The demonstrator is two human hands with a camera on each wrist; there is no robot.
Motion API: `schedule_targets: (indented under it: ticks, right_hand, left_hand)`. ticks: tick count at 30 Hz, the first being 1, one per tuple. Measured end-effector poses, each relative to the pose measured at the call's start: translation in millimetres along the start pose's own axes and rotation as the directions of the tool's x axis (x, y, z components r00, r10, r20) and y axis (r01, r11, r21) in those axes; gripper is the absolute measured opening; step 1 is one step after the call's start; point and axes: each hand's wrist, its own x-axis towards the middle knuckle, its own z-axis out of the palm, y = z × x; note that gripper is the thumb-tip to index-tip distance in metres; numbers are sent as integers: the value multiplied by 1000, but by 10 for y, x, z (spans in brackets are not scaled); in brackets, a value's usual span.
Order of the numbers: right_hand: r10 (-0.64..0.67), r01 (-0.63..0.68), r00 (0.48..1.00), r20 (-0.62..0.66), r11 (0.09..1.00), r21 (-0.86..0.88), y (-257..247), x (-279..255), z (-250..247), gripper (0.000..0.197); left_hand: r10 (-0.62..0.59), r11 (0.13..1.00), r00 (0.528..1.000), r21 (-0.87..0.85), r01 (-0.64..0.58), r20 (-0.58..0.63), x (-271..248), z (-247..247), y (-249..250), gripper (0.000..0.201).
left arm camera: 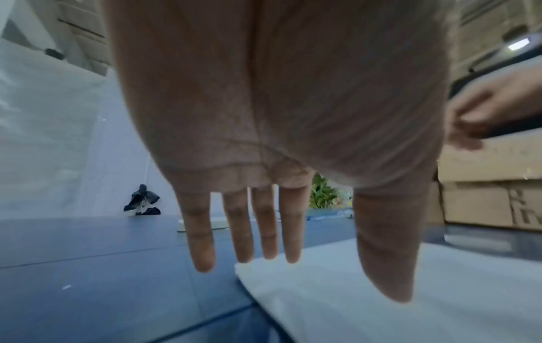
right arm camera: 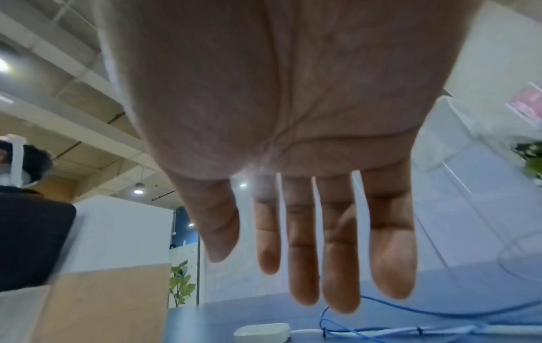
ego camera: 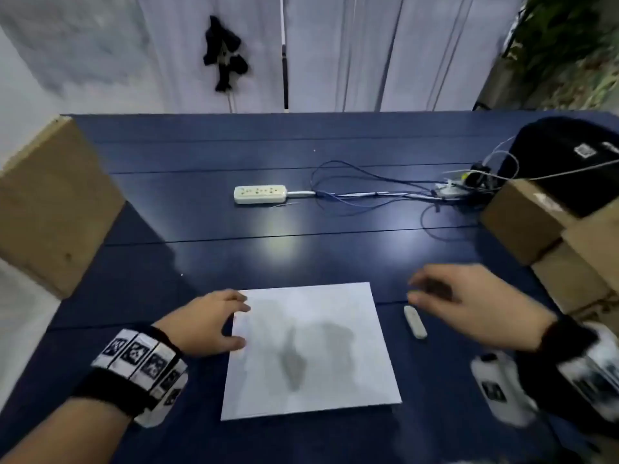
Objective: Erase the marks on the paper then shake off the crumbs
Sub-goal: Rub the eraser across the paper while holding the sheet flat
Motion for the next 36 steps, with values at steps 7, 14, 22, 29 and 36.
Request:
schedule_targets:
  ticks: [7, 14, 22, 29, 36]
  right_hand:
    - [147, -142, 989, 0, 956, -255, 381, 1100, 616, 26]
    - [314, -240, 940, 135, 887, -395, 471, 911, 1203, 20]
    - [289, -258, 956, 45, 907, -334, 392, 947, 1148, 24]
    - [-219, 210, 975, -40, 964, -164, -567, 1089, 1208, 18]
    - [-316, 332, 939, 138, 935, -120, -1070, 1487, 1626, 23]
  left_hand:
    - [-65, 993, 998, 103, 62, 23, 100, 290, 38, 86]
    - [-66, 996, 998, 58, 67, -24, 40, 290, -39, 81]
    - [-84, 995, 996, 60, 84, -5, 114, 246, -111, 87]
    - [-19, 989, 1000, 144, 21, -15, 71, 274, -149, 95]
    - [8, 998, 1000, 54, -9, 20, 80, 354, -311, 111]
